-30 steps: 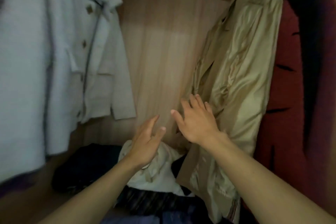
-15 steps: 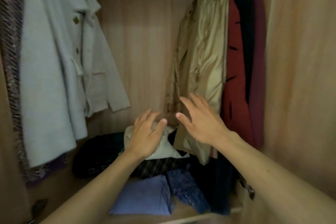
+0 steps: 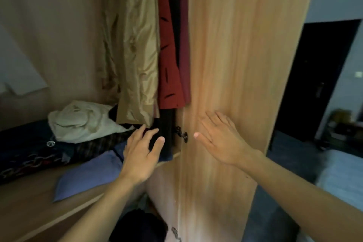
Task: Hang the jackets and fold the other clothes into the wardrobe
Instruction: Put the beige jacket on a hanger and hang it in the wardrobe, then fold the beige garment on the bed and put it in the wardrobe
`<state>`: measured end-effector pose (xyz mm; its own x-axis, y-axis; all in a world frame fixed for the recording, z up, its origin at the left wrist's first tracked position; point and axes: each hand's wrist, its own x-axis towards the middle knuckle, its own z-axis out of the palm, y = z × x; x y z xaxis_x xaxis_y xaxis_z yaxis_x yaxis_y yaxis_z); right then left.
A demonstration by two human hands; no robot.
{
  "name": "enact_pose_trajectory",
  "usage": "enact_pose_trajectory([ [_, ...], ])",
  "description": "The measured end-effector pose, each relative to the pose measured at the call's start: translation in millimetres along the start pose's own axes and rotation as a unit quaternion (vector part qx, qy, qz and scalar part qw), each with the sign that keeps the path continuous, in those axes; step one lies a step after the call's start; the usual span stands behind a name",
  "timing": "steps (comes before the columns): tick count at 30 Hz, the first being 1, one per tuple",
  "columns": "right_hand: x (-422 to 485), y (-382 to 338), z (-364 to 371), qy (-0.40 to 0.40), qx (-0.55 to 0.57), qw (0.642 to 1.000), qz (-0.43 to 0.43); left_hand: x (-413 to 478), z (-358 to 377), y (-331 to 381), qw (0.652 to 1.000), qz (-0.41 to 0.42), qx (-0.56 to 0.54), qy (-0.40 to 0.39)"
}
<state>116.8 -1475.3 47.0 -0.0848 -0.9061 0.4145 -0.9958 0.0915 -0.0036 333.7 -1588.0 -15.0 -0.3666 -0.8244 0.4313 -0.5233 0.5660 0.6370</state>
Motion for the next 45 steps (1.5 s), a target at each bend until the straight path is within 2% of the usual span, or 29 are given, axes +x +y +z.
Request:
enact_pose_trajectory([
  [6,-91,52,-48,0.036,-0.020,0.998,0.055,-33,54,93,0.996,0.073,-0.037,-0.047],
  [11,-182,124,-84,0.045,-0.025,0.990,0.133,-81,119,183,0.987,0.124,-0.058,-0.081],
  [16,-308,213,-116,0.046,-0.033,0.978,0.201,-148,191,276,0.980,0.151,-0.052,-0.114],
  [19,-395,260,-128,0.029,-0.029,0.966,0.256,-198,246,335,0.970,0.174,-0.056,-0.162],
  [25,-581,329,-151,0.008,-0.045,0.921,0.387,-308,347,448,0.917,0.248,-0.081,-0.300],
  [32,-747,373,-182,0.030,-0.050,0.829,0.556,-395,435,544,0.855,0.301,-0.129,-0.402],
  [38,-801,403,-187,0.007,-0.072,0.786,0.615,-422,508,596,0.812,0.314,-0.167,-0.464],
  [45,-803,474,-175,-0.030,-0.095,0.748,0.657,-404,603,638,0.782,0.303,-0.201,-0.506],
])
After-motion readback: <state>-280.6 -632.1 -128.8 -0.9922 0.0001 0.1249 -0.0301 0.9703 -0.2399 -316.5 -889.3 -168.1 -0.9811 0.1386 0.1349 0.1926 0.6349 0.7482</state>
